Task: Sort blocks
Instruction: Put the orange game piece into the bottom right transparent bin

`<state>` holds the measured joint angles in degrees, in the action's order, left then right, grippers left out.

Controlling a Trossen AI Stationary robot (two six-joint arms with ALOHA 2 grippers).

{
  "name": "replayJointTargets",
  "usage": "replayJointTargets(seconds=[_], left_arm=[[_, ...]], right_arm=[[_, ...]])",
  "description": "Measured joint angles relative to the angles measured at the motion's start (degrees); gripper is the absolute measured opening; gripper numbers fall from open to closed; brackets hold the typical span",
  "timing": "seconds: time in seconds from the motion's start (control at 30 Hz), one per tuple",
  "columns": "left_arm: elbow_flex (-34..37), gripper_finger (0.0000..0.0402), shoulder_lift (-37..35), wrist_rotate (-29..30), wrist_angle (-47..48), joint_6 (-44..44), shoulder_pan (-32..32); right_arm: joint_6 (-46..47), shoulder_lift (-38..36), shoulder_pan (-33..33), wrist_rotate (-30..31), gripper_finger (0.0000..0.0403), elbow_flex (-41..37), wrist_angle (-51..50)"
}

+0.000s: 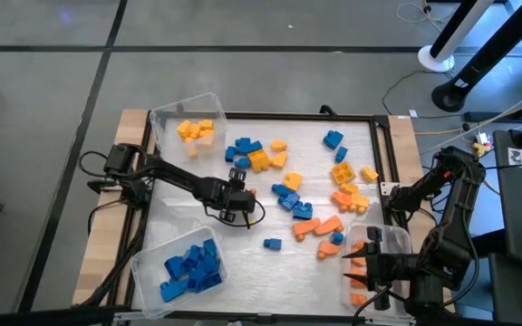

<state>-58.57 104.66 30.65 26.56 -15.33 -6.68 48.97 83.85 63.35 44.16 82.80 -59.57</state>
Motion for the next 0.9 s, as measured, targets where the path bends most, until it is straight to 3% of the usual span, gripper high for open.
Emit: replayJointTargets(seconds=[0.27,0.7,0.8,0.9], left_arm=[[-0.04,0.0042,-0.42,0.24,-0.43,-0.09,-0.13],[-2.20,0.0040,-8.60,-0.50,-0.06,0.93,-3.12],[-4.53,0.0040,-11.01,-3.19,-2.10,2.36,-4.89],[-6.08,0.0041,-12.08,-9.19,-9.93,2.91,-6.71]], right_arm=[[0.00,0.00,-0.01,0.00,0.0191,-0.02,0.04],[-2.57,0.02,-0.02,0.35,0.0191,-0.04,-0.55],[-4.64,0.02,0.00,2.70,0.0191,-0.06,-0.55],[-5.43,0.02,-0.01,5.20,0.0191,-0.06,-0.52]])
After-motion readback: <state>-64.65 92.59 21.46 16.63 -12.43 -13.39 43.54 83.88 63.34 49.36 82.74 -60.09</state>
